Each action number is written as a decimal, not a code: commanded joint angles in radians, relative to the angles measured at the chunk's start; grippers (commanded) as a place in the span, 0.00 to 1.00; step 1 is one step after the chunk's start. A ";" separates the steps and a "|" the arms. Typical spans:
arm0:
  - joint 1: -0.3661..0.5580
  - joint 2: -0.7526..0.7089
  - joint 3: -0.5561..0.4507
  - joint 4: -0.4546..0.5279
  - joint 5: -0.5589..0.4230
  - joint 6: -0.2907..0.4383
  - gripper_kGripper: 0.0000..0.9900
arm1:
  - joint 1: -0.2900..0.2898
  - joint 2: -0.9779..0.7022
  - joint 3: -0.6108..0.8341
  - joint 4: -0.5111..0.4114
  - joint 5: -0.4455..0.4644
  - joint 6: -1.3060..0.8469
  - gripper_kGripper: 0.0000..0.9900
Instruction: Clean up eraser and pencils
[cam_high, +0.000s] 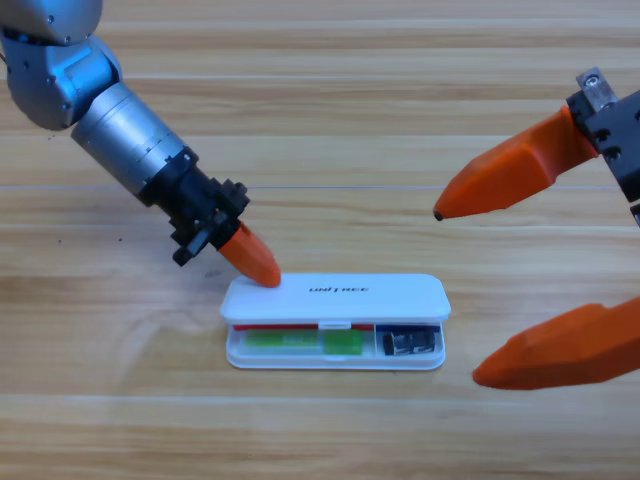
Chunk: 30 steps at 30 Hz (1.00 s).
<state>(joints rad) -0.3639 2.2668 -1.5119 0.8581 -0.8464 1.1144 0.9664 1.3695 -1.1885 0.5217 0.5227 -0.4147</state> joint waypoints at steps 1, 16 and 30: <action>-0.058 -0.007 0.033 -0.021 -0.002 -0.002 0.00 | -0.028 -0.006 0.032 -0.003 0.013 0.014 0.97; -0.116 -0.009 0.078 -0.085 0.033 -0.027 0.00 | -0.028 -0.006 0.032 -0.003 0.013 0.016 0.97; -0.142 -0.029 0.223 -0.255 0.118 -0.054 0.00 | -0.028 -0.006 0.032 -0.003 0.013 0.017 0.97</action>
<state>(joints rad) -0.4761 2.1953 -1.3516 0.6344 -0.7626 1.0729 0.9664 1.3695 -1.1885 0.5217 0.5227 -0.4093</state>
